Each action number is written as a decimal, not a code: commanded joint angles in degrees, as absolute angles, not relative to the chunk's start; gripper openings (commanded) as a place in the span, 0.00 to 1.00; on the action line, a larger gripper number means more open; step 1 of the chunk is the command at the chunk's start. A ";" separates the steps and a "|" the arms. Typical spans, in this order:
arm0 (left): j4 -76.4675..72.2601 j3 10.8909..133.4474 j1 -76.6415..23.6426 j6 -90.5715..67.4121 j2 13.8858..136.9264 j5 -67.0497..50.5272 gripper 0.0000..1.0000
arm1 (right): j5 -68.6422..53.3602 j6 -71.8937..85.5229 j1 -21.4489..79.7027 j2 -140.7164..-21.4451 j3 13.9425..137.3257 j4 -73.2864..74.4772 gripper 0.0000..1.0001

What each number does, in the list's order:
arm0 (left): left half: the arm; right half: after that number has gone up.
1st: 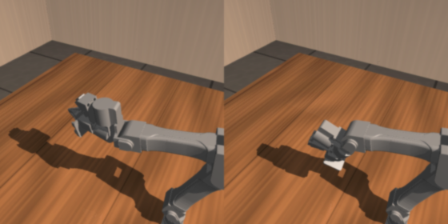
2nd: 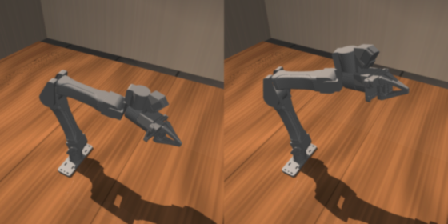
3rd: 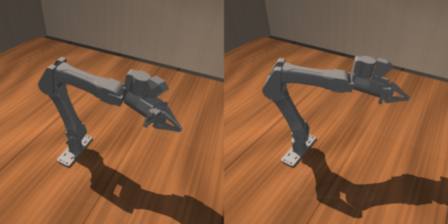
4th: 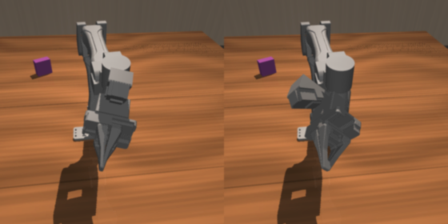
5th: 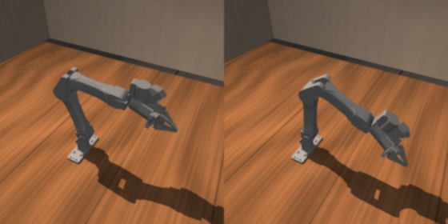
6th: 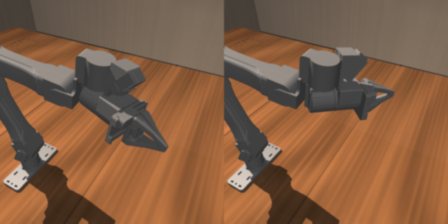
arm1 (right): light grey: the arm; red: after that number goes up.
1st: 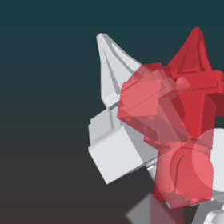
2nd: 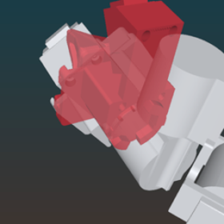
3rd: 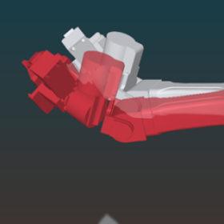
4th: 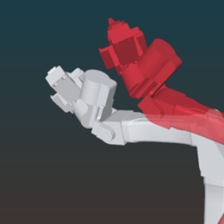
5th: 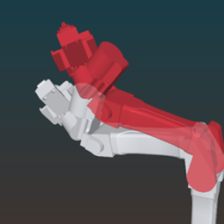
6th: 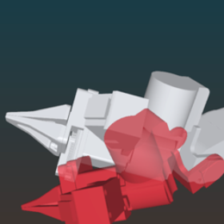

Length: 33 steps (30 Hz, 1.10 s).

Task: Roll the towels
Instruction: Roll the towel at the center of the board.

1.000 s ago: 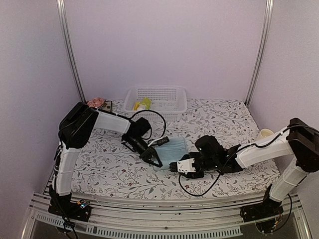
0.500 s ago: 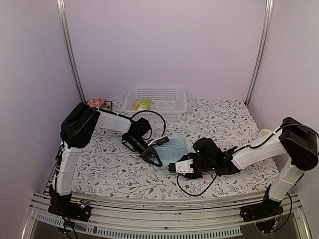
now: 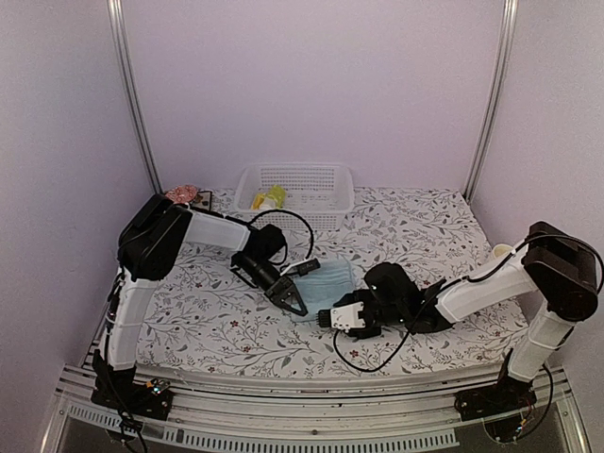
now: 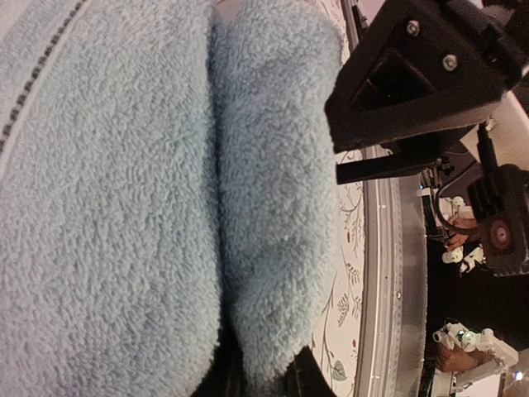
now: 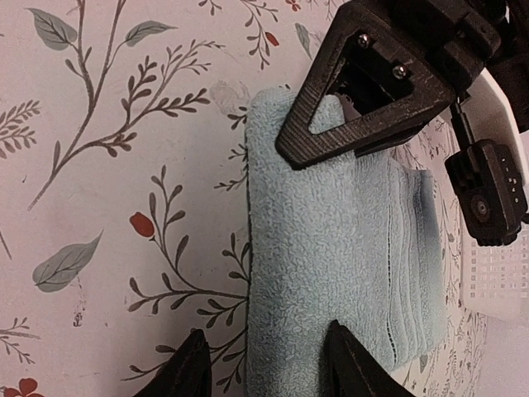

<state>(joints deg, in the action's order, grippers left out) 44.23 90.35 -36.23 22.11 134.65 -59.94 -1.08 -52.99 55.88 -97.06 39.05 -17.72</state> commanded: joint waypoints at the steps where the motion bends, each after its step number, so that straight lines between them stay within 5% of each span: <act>1: 45.13 89.21 -34.95 21.87 138.65 -50.05 0.12 | 2.39 -52.46 56.16 -99.74 40.75 -19.27 0.49; 7: 45.31 89.15 -34.98 22.32 138.33 -49.66 0.18 | 5.23 -50.67 55.87 -102.73 41.99 -19.23 0.43; 17: 42.61 85.81 -35.13 22.23 133.49 -44.32 0.46 | -1.85 -43.86 53.32 -105.75 48.64 -5.65 0.12; 24: 37.72 81.27 -35.42 21.25 124.13 -33.62 0.64 | -8.51 -39.65 52.12 -105.74 53.43 5.75 0.09; 33: 23.51 68.47 -36.19 20.48 109.48 -26.41 0.71 | -14.69 -35.90 49.34 -107.74 58.44 12.11 0.09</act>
<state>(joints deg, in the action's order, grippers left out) 31.46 72.60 -36.42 21.04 113.71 -31.79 -11.73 -38.37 50.54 -105.23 56.16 6.85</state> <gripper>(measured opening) 0.699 0.088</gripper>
